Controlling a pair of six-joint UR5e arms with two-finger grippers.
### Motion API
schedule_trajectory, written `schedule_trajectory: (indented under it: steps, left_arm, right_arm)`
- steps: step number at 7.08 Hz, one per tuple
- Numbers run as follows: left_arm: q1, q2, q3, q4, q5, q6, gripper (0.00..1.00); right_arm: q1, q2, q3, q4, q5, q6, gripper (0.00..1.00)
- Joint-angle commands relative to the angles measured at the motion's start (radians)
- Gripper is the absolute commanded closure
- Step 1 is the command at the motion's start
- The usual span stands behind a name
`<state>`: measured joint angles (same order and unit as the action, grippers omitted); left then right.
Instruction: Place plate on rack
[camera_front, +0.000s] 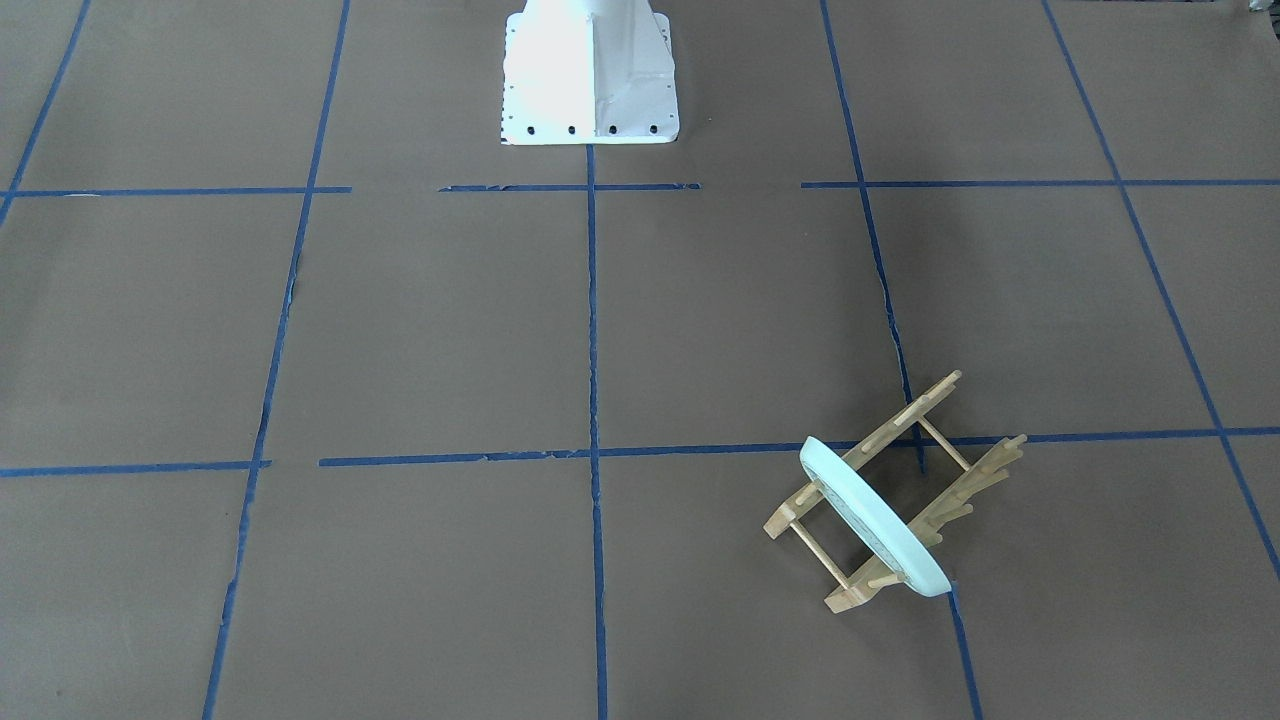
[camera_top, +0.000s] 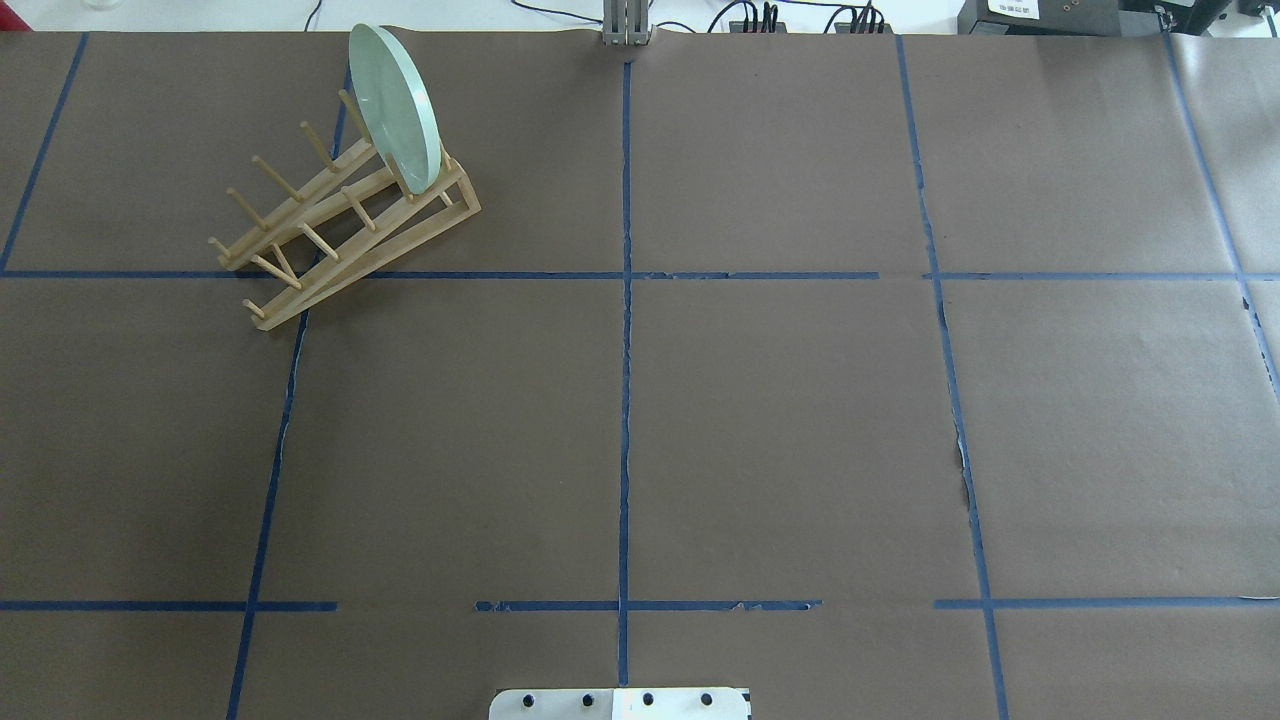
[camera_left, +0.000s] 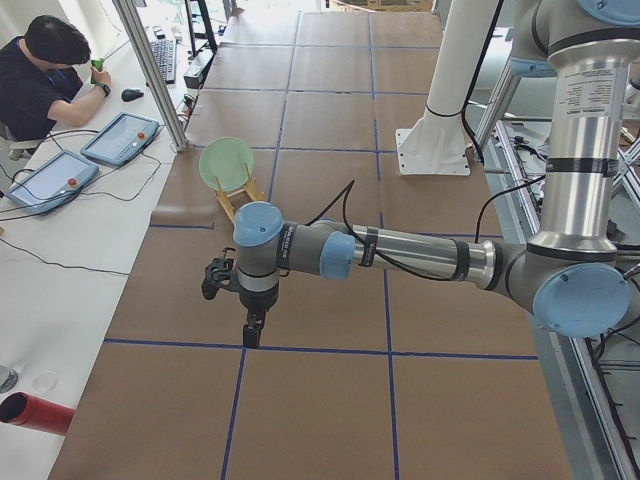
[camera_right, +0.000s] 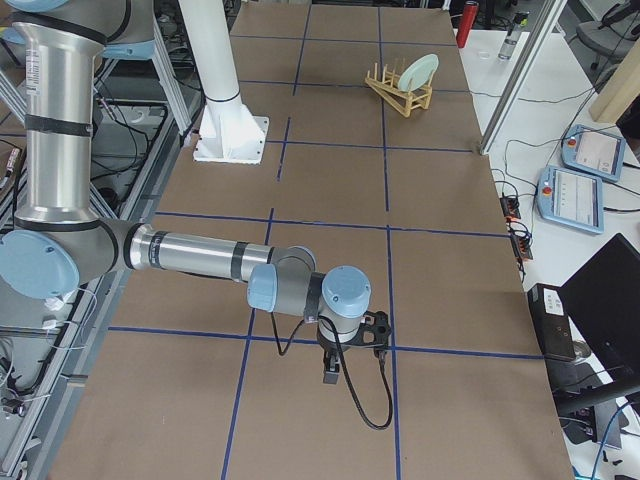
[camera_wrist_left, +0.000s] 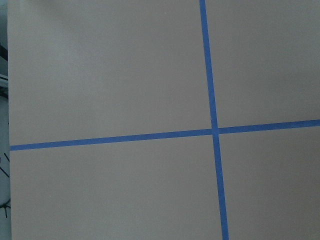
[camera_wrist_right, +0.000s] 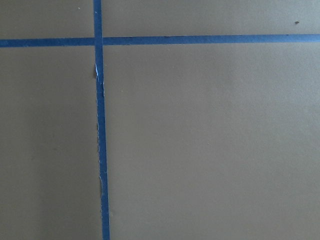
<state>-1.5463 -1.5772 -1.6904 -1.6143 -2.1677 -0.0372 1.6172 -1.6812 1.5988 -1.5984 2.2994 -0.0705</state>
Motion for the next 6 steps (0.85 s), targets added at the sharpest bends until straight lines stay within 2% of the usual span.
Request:
schedule_trajectory:
  steps: [1,6]
  left_arm:
    - [0.000,0.000,-0.005,-0.001,0.005,0.002,0.00]
    - [0.000,0.009,-0.009,-0.004,-0.003,0.000,0.00]
  right_arm:
    - [0.001,0.000,0.000,0.000,0.000,0.000,0.00]
    - [0.000,0.000,0.000,0.000,0.000,0.000,0.00]
